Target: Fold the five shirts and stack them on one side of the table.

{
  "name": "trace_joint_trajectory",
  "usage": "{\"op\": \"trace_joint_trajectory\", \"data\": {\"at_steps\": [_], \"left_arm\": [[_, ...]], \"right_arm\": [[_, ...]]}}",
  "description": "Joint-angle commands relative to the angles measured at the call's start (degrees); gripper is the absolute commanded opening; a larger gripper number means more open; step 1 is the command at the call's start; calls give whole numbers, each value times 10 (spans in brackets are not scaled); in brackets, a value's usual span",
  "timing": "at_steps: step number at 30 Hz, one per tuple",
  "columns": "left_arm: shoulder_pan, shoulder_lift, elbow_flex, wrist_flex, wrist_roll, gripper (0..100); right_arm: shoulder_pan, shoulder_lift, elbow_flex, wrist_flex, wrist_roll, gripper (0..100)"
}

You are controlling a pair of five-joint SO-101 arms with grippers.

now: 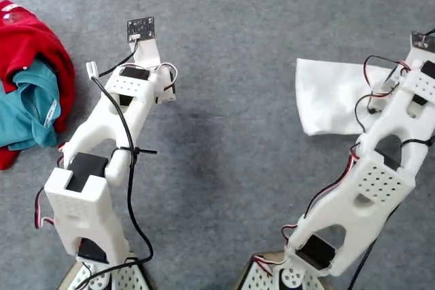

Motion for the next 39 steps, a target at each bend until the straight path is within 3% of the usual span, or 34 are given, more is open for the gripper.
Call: {"op": "trace_joint_trajectory", "data": {"at_steps": [1,8,12,15,18,20,25,29,32,34,39], "left_arm": [[-5,-27,-6,-14,-3,29],[-9,-33,-13,-24,-3,30],[-67,-54,-80,44,-9,81],[-142,-75,-151,136,30,199],[-222,-89,-248,200,-11,219],[-269,-84,-314,214,-50,219],[-383,-25,-406,207,-64,220],[-392,85,-432,132,-61,212],[-381,175,-473,72,-63,112],[-379,216,-539,75,-63,32],[-379,292,-700,125,-64,27]], "right_arm": [[10,0,-51,26,14,60],[6,6,-108,73,-12,375],[-3,7,-197,142,-12,461],[-17,7,-270,195,-12,443],[-35,7,-315,216,-12,410],[-51,7,-317,216,-12,383],[-96,6,-306,217,-13,322],[-127,12,-298,216,-12,296],[-146,18,-284,216,-12,293],[-148,19,-281,216,-12,293],[-144,22,-277,218,-12,293]]}}
